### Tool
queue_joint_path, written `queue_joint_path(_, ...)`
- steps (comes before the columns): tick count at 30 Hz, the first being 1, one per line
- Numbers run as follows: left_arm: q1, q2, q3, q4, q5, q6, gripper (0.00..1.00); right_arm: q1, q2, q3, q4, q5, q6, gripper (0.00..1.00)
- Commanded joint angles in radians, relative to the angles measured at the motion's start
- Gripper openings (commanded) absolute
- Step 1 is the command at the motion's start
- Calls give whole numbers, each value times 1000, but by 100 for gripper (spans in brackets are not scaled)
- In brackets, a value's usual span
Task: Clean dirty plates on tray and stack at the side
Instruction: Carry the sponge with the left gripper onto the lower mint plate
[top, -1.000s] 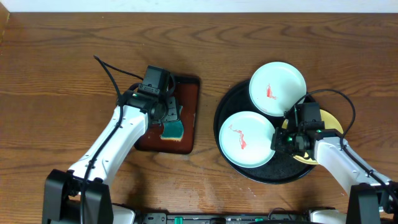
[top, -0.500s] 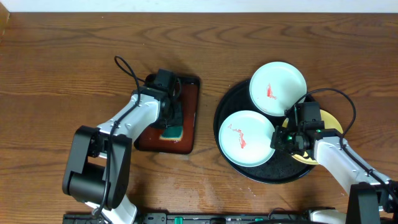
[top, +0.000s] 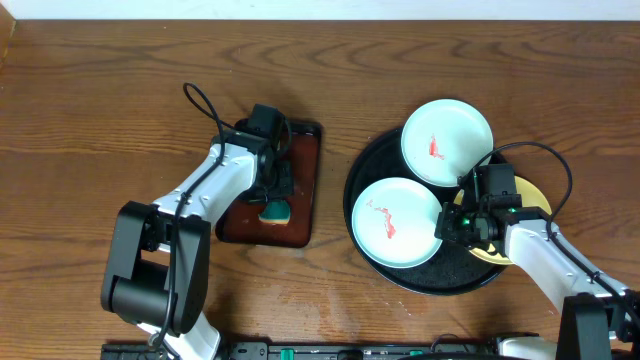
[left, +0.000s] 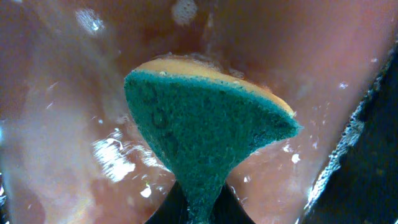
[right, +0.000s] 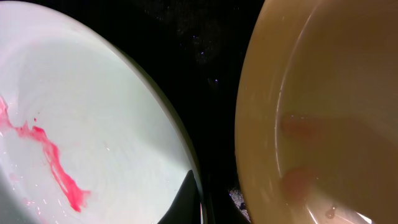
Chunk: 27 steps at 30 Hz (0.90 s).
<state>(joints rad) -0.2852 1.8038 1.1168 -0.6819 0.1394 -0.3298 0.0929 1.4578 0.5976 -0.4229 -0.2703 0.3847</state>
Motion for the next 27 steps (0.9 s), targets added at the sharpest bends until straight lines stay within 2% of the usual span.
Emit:
queue_joint_path(1,-2,-29,46,-47,-20,30,8,6,26,-6,2,68,14,1)
queue_joint_path(6,-48,-56,224,-225,-6,31,8,6,26,-6,7,59,14,1)
queue_joint_path(9,-116,-62,311,-265,42,31,7,6,26,-6,8,56,14,1)
queue_joint_path(13,-244,-53,313,-165,115,21,7,6,26,-6,13,56,14,1)
queue_joint_path(17,-371,-2,302,-82,117,-64,8,6,26,-6,12,56,14,2)
queue_joint_path(19,-449,53,301,-21,171,-95,8,6,26,-6,12,56,14,2)
queue_joint_path(23,-525,142,301,50,270,-149,7,6,26,-6,12,56,14,2)
queue_joint_path(27,-546,222,301,99,409,-151,8,6,26,-6,11,56,14,2)
